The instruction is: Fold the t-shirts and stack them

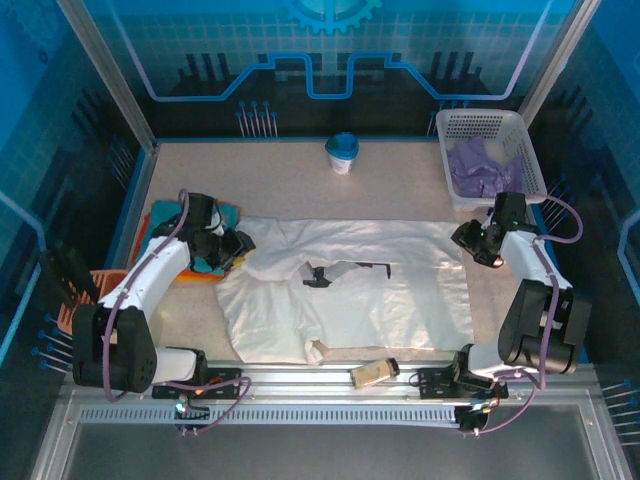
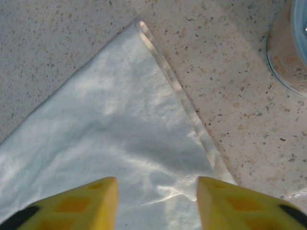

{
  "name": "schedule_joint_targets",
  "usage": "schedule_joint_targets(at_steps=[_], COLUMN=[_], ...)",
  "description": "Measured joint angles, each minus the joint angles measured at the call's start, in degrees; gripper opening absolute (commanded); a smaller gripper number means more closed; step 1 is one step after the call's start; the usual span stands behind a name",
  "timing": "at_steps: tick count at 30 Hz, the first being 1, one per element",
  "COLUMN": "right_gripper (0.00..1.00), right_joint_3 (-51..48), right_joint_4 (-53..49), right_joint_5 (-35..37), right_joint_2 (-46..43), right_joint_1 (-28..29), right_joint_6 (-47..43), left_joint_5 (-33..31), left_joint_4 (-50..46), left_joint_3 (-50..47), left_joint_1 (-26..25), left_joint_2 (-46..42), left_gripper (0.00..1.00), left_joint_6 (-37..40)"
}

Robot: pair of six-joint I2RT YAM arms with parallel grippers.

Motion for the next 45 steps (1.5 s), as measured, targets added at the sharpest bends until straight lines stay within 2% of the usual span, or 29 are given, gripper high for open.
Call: schedule_joint_targets(at_steps=[5,9,12,16,21,26,30,37,45], right_gripper=[0.59,0.63,0.62,0.61,0.57,0.53,0.51,0.5,0.61], right_joint_3=[0.0,0.0,0.04,0.59,3.61,8.81,12.09,12.92,11.67], right_joint_4=[-0.13,1.18,3.48,5.95,4.66,2.75,1.75,1.4,1.53], right_joint_5=[0.48,0.72,-0.83,-2.69,-2.51,-1.03,0.28,-0.07,0.59], right_joint_2=[-4.11,-5.57,-3.28,5.16,15.26,19.93,22.97,23.93,20.0], right_joint_1=[0.74,4.96,9.22,11.54,11.56,10.84,8.55,4.31,6.47], right_joint_6=[-0.07,0.33,1.4,2.49,2.25,0.94,0.42,0.35,-0.42], left_joint_5=[-2.05,-2.19,-2.05,-2.03,-2.32,-3.45,-5.07,-9.09,-9.57], left_joint_4=[-3.48,-3.93,-3.87,-3.45,-3.41,-3.13,-3.02,-4.0,-3.82], left_joint_3=[-0.22,0.24,1.46,3.08,5.79,8.9,14.6,24.13,24.81], left_joint_1=[0.0,0.02,0.0,-0.04,-1.4,-3.43,-4.72,-4.98,-6.43], left_joint_2=[-1.86,-2.08,-1.27,0.33,2.51,5.9,11.78,19.76,21.2], left_gripper=[0.41,0.4,0.41,0.41,0.41,0.41,0.41,0.36,0.38], left_joint_6=[1.95,2.64,3.41,3.91,4.59,5.2,5.75,8.81,9.66])
